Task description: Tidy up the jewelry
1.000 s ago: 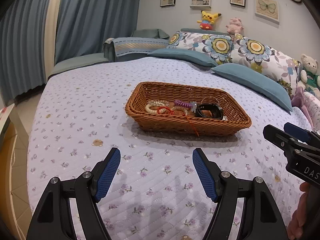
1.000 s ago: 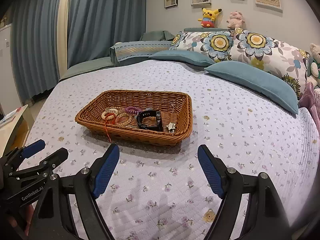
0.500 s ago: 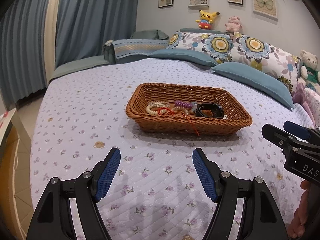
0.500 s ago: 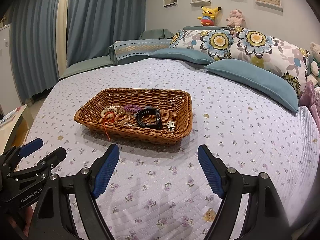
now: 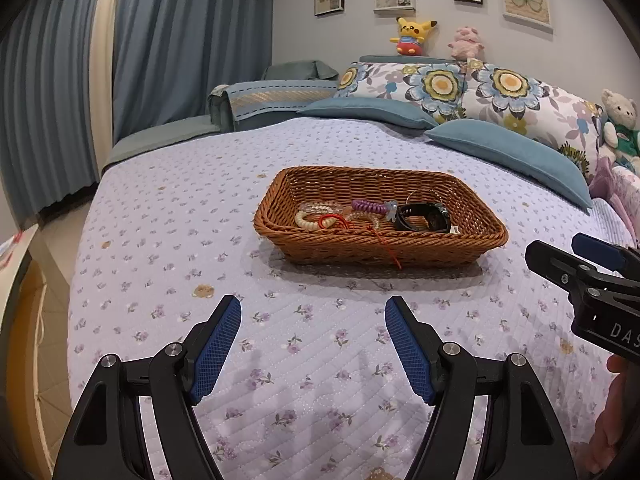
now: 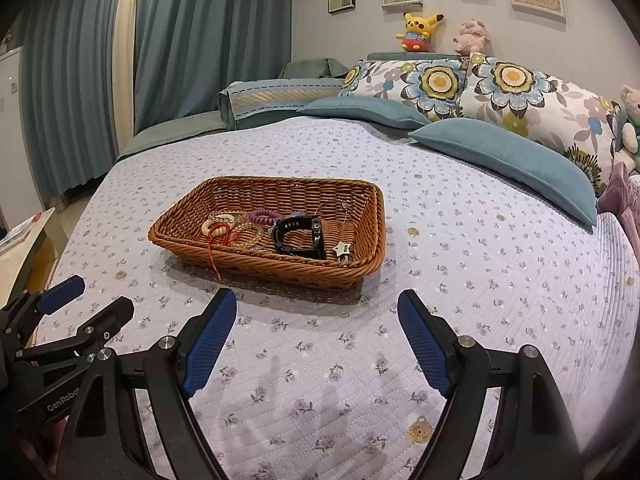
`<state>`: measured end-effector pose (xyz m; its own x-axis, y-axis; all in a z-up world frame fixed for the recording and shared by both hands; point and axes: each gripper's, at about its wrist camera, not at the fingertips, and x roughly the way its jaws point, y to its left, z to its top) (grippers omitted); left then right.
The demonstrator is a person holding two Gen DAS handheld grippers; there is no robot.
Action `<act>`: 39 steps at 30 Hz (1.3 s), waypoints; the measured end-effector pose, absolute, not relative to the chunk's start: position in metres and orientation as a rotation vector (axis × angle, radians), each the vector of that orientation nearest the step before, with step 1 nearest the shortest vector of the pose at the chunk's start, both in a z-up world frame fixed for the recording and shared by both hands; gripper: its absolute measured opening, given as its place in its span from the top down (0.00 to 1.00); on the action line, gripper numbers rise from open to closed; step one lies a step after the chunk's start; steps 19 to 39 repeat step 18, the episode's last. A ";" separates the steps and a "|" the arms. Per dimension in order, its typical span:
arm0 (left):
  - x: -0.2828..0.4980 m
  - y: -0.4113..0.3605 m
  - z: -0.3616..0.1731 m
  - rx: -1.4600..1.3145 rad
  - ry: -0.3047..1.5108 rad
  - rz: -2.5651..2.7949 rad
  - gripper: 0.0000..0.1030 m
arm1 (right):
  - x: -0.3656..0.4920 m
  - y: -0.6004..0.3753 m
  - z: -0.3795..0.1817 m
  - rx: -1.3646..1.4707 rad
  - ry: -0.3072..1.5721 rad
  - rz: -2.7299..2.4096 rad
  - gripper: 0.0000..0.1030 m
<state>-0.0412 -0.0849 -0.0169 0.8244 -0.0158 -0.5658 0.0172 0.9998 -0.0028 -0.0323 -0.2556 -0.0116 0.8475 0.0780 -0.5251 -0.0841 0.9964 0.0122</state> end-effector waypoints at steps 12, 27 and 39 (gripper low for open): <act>-0.041 -0.085 -0.016 0.018 0.602 -0.013 0.27 | -0.032 -0.257 -0.013 -0.012 0.556 0.085 0.18; -0.043 -0.080 -0.013 0.012 0.571 0.019 0.27 | -0.032 -0.257 -0.013 -0.012 0.556 0.084 0.18; -0.043 -0.080 -0.013 0.012 0.571 0.019 0.27 | -0.032 -0.257 -0.013 -0.012 0.556 0.084 0.18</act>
